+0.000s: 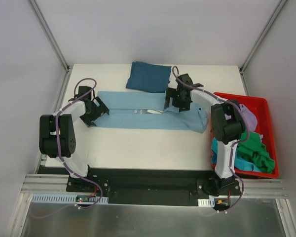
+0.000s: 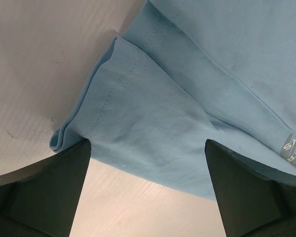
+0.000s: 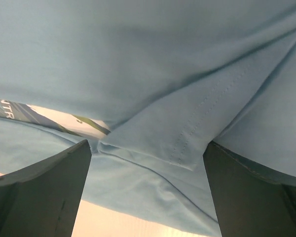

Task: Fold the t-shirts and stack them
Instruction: Fold the other side of the tshirt into a rectangle, then rotate the tshirt 45 degrees

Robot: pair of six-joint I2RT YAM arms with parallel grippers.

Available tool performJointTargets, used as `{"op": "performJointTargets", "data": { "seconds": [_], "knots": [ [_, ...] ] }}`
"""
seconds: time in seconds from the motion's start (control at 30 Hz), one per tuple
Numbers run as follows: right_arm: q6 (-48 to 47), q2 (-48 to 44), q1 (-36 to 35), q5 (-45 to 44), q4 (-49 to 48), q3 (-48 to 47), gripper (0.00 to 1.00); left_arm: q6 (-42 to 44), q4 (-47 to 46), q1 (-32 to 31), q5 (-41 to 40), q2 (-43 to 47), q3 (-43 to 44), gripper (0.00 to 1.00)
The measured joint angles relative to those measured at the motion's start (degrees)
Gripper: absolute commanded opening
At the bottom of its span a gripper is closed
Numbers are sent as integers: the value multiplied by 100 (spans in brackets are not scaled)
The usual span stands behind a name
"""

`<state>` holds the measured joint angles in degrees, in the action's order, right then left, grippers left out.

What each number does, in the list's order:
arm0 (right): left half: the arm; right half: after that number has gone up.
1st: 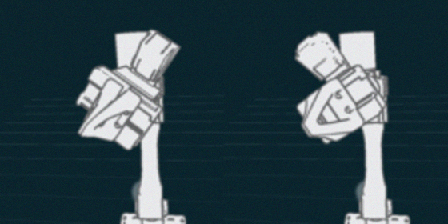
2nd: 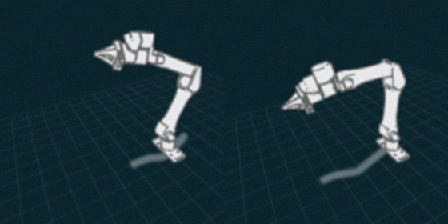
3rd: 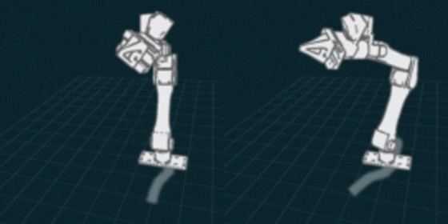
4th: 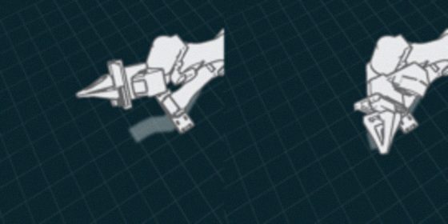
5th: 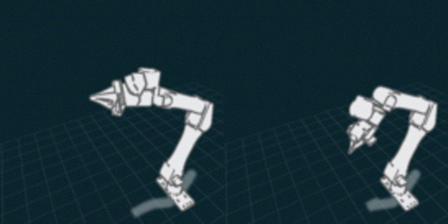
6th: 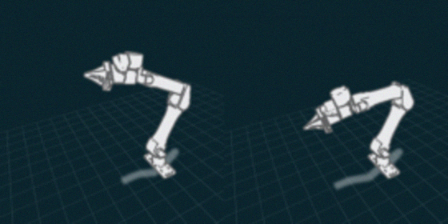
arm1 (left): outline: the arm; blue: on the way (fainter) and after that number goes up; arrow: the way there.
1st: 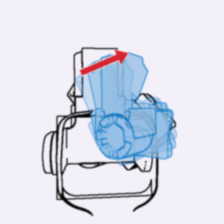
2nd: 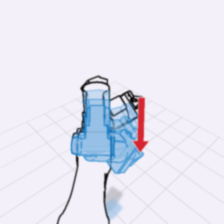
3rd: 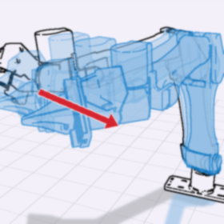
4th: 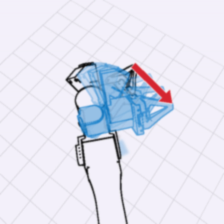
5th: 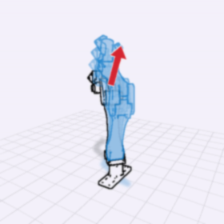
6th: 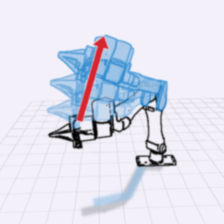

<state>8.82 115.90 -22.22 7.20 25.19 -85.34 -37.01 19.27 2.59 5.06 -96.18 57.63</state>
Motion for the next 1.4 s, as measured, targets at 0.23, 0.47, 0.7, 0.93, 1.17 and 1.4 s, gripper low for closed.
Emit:
{"op": "performJointTargets", "data": {
  "seconds": [0.23, 0.47, 0.7, 0.93, 1.17, 1.4],
  "knots": [
    [175, 643, -20, 201, 7, -1040, 96, 0, -33, 2, -111, -2, -2, 99],
    [229, 1147, -140, 203, 94, -2459, 96, 9, -59, 2, -205, 33, -31, 99],
    [111, 391, -238, -328, 420, -1497, 96, 48, 13, 2, -289, 608, -212, 99],
    [540, -1311, -229, -527, 1025, 713, 96, 46, 68, -160, -254, 1185, 105, 99],
    [713, -1255, -103, -544, 1099, 1023, 96, 59, -205, -614, 203, -317, 1187, 99],
    [745, -588, 448, -507, 1128, 758, 96, 59, -103, -828, 249, -850, 1086, 99]
  ]
}}
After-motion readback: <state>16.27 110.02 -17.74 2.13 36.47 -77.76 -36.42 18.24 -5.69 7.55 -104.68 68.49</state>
